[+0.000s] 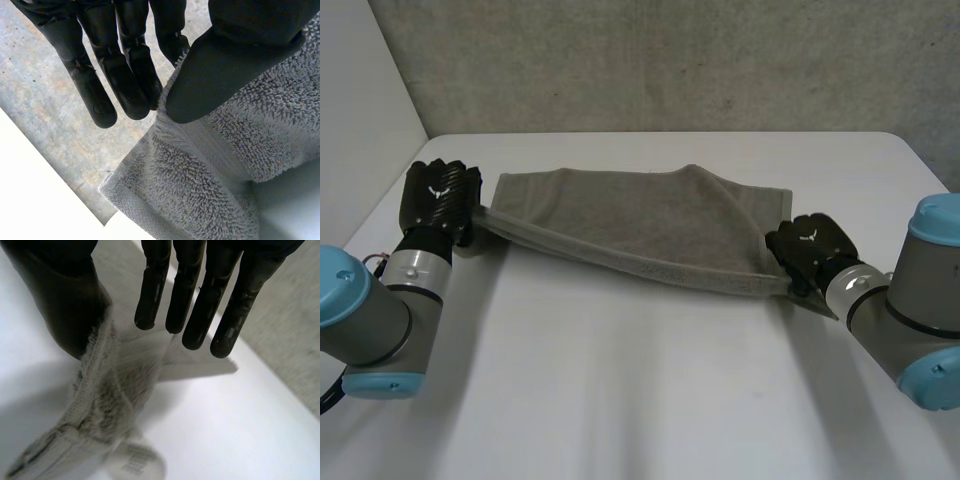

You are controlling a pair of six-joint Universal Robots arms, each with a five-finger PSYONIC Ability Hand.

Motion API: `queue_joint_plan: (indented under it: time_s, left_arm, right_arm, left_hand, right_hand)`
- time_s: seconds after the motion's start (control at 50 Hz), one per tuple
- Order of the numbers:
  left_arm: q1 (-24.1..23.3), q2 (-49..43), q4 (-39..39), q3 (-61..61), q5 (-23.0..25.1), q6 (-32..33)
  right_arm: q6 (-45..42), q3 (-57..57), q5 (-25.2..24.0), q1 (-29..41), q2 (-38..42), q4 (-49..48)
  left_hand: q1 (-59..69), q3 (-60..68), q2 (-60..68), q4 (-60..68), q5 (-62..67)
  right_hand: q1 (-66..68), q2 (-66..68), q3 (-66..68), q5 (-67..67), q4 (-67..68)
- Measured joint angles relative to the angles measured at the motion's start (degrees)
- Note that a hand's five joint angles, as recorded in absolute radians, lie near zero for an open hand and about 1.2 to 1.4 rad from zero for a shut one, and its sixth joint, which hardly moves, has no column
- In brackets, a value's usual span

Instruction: Fold the towel.

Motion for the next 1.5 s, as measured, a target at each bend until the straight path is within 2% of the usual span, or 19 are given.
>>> queue_joint_plan:
  time_s: [0.18,0.28,0.34,0.48,0.58,0.66,0.82,0.96,1.08,1.18,1.34,1.5]
  left_arm:
    - [0.65,0.07,-0.04,0.04,0.0,0.0]
    - [0.73,0.1,-0.02,0.06,0.0,0.0]
    - [0.79,0.39,-0.15,0.03,-0.01,0.04]
    - [1.15,4.06,-2.36,-1.3,-0.07,0.09]
    - [1.46,10.45,-8.36,-4.43,0.01,0.16]
    - [1.83,15.46,-15.68,-7.32,0.11,0.69]
    - [2.8,24.82,-33.71,-13.07,0.44,7.36]
    - [2.53,28.78,-40.3,-14.97,2.42,11.07]
    - [2.19,27.22,-38.32,-12.85,3.75,11.24]
    - [1.55,20.58,-32.46,-7.89,3.98,10.96]
    - [-1.09,4.91,-20.54,4.08,3.69,10.82]
    - [-3.26,-6.59,-14.24,14.33,3.77,11.02]
  right_arm:
    - [-0.13,-4.18,1.17,-0.33,2.63,10.15]
    - [-0.42,-4.77,1.72,-0.62,2.39,10.95]
    - [-1.24,-4.82,2.63,-0.69,1.48,10.43]
    - [-3.63,-3.84,5.17,-1.35,-5.31,5.89]
    - [-6.35,-1.3,2.85,-3.65,-13.36,3.75]
    - [-11.93,-0.02,-0.59,-5.95,-17.26,10.07]
    - [-32.03,1.43,-4.77,-13.81,-20.78,39.02]
    - [-36.04,1.4,-7.01,-16.71,-23.57,43.87]
    - [-33.76,0.86,-8.94,-16.56,-21.75,40.38]
    - [-29.09,-2.23,-8.18,-14.77,-16.08,34.67]
    - [-21.22,-9.96,-1.71,-9.55,-5.81,24.4]
    - [-19.78,-10.25,3.05,-7.53,-1.33,18.57]
  left_hand:
    - [0.0,0.0,0.0,0.0,0.0]
    - [0.0,0.0,0.0,0.0,0.0]
    - [0.0,0.0,0.0,0.0,0.0]
    - [0.0,0.0,0.0,0.0,0.0]
    - [0.0,0.0,0.0,0.0,0.0]
    - [0.0,0.0,0.0,0.0,0.0]
    - [0.0,0.0,0.0,0.0,0.0]
    - [0.0,0.0,0.0,0.0,0.0]
    - [0.03,0.0,0.0,0.0,0.0]
    - [0.03,0.0,0.0,0.0,0.0]
    - [0.05,0.0,0.0,0.0,0.0]
    - [0.07,0.0,0.0,0.0,0.0]
  right_hand:
    - [8.48,8.59,8.32,7.83,8.37]
    - [27.1,26.65,26.25,26.12,26.57]
    - [31.22,31.14,31.33,31.56,31.59]
    - [31.22,31.14,31.5,31.56,31.65]
    - [31.23,31.14,31.56,31.56,31.65]
    - [31.23,31.14,31.65,31.56,31.65]
    - [31.23,31.36,31.78,32.11,31.65]
    - [31.23,31.54,31.85,33.57,31.65]
    - [31.23,31.54,31.86,33.57,31.65]
    - [31.23,31.54,31.88,33.57,31.66]
    - [31.23,31.54,31.88,33.57,31.66]
    - [31.23,31.5,31.88,33.57,31.66]
